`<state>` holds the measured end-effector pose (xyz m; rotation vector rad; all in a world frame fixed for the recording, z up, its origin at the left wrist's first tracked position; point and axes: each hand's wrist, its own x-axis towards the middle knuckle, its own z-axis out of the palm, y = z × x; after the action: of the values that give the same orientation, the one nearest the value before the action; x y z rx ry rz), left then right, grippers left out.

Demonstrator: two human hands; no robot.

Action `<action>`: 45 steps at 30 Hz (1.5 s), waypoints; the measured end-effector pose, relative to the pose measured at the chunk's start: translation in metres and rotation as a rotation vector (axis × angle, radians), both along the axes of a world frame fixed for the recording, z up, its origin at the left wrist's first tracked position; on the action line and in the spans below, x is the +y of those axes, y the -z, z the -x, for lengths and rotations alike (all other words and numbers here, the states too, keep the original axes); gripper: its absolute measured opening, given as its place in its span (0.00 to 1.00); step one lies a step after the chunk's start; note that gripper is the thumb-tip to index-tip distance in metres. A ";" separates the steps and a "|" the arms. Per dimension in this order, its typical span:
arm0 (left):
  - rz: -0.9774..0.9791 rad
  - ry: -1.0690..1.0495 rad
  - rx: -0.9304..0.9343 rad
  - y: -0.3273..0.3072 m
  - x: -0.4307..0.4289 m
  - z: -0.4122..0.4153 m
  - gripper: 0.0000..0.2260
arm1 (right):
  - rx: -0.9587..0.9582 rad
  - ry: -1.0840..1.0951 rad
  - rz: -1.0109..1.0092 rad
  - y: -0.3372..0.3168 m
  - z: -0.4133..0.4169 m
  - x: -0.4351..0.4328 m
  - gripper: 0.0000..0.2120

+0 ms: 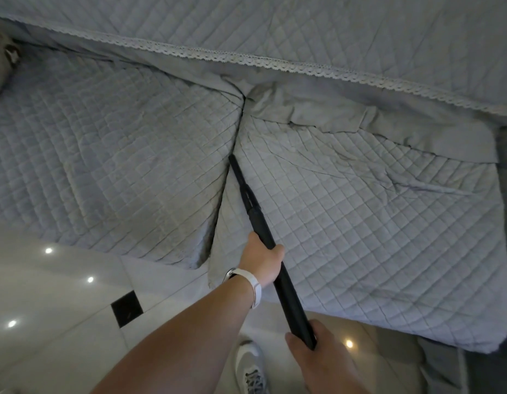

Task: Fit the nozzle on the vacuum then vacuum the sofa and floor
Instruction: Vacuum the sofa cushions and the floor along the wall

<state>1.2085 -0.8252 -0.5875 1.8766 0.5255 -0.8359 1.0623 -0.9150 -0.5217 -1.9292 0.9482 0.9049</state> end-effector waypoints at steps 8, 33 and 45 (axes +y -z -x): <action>0.012 0.093 -0.038 -0.027 -0.036 0.004 0.15 | -0.060 0.091 0.003 -0.014 0.019 -0.023 0.08; 0.015 0.243 -0.002 -0.096 -0.269 0.265 0.14 | -0.037 0.243 0.017 -0.101 0.287 -0.234 0.08; 0.060 0.442 -0.114 -0.116 -0.407 0.456 0.14 | -0.136 0.483 0.109 -0.116 0.487 -0.321 0.06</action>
<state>0.7522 -1.2325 -0.4711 2.0010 0.0080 -1.0072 0.5757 -1.2363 -0.4055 -1.7090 1.3249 0.4445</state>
